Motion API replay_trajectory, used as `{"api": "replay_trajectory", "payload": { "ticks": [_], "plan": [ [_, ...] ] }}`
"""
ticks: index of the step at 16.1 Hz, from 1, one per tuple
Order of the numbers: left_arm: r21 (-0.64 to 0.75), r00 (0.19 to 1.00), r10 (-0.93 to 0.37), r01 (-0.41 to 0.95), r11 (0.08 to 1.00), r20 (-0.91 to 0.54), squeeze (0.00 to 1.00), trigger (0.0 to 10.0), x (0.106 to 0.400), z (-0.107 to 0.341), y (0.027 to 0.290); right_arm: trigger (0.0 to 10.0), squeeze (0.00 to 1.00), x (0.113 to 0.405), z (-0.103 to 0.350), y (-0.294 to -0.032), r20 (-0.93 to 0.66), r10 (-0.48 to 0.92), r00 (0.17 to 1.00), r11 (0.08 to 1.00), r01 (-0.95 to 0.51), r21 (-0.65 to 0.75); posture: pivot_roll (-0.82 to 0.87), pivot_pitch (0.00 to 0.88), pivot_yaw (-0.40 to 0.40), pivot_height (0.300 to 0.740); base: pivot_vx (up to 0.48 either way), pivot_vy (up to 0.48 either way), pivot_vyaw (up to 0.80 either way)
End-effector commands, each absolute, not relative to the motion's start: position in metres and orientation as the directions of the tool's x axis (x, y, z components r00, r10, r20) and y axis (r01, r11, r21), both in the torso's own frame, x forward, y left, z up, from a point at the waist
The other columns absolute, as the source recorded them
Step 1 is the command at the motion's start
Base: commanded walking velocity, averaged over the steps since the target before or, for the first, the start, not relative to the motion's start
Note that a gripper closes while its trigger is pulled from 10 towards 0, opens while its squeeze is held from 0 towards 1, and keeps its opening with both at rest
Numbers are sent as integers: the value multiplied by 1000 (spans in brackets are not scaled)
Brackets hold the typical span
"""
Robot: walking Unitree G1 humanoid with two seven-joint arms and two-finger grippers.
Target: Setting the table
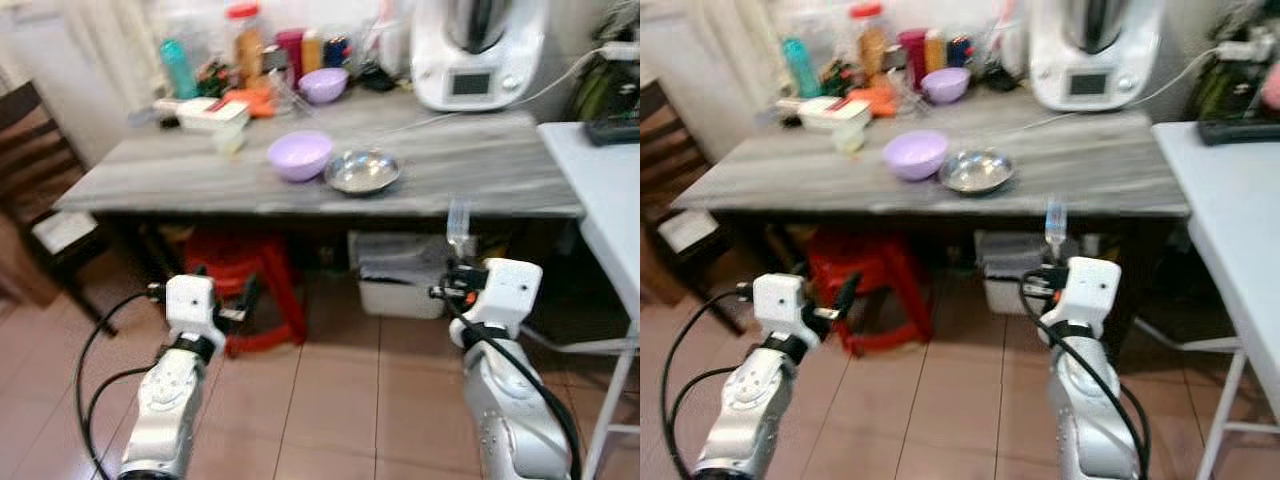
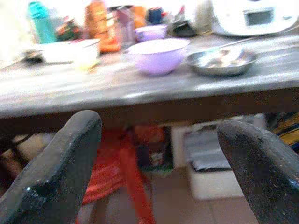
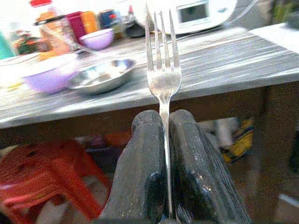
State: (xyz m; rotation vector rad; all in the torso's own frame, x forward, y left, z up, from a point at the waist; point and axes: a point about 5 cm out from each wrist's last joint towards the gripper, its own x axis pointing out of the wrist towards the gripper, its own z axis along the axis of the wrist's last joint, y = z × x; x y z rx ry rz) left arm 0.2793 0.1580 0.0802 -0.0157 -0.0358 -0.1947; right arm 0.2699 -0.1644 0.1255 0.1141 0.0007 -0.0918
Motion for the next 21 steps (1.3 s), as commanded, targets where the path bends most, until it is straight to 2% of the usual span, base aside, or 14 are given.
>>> {"api": "replay_trajectory", "payload": {
  "ticks": [1, 6, 21],
  "plan": [
    [-12, 979, -200, 200, 980, 37, 0, 10000, 280, 81, 156, 10000, 0, 271, 128, -167, 3, -97, 995, 990, 96, 108, -90, 0, 121, 740, 356, 0, 0],
    [-15, 979, -203, 203, 979, 38, 0, 10000, 279, 81, 155, 10000, 0, 272, 129, -168, 0, -102, 995, 988, 101, 118, -89, 0, 119, 740, 361, 0, -223],
    [-13, 977, -211, 211, 977, 35, 0, 10000, 278, 81, 155, 10000, 0, 273, 128, -165, 0, -85, 996, 991, 84, 106, -85, 0, 121, 740, 360, 0, 0]
  ]
}}
